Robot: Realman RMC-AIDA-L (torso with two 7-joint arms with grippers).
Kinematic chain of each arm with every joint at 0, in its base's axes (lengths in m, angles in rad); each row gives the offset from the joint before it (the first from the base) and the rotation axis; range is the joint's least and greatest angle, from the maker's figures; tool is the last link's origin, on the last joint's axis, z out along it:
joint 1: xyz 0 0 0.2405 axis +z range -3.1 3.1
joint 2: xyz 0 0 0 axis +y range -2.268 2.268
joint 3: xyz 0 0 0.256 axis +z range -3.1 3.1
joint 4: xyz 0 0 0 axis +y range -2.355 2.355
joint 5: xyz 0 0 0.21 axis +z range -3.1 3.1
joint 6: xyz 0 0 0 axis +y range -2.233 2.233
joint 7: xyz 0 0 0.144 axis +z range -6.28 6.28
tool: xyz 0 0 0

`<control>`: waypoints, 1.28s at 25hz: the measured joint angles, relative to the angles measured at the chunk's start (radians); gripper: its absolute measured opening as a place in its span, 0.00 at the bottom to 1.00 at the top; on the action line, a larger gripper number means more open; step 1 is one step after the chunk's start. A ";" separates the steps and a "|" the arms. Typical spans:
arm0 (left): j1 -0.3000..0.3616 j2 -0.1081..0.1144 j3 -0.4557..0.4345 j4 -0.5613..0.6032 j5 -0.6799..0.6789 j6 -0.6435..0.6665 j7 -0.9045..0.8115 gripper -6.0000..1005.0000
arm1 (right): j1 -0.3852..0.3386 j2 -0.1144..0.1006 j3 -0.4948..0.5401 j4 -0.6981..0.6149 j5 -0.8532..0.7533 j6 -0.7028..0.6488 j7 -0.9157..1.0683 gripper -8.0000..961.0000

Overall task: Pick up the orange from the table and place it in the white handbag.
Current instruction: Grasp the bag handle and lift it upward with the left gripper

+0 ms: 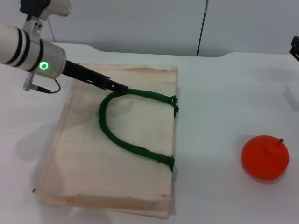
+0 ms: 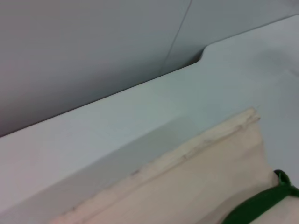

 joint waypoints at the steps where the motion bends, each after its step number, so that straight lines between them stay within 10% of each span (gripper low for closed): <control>1: 0.000 0.001 0.000 0.015 0.003 -0.008 0.000 0.87 | 0.001 0.000 0.000 0.000 0.000 0.000 0.000 0.92; 19: 0.005 0.001 0.000 0.108 0.055 -0.095 0.000 0.86 | 0.006 0.001 0.000 0.000 0.000 0.000 0.000 0.92; 32: -0.007 -0.005 0.000 0.116 0.100 -0.117 -0.002 0.35 | 0.002 0.001 0.000 0.000 0.000 -0.014 0.000 0.92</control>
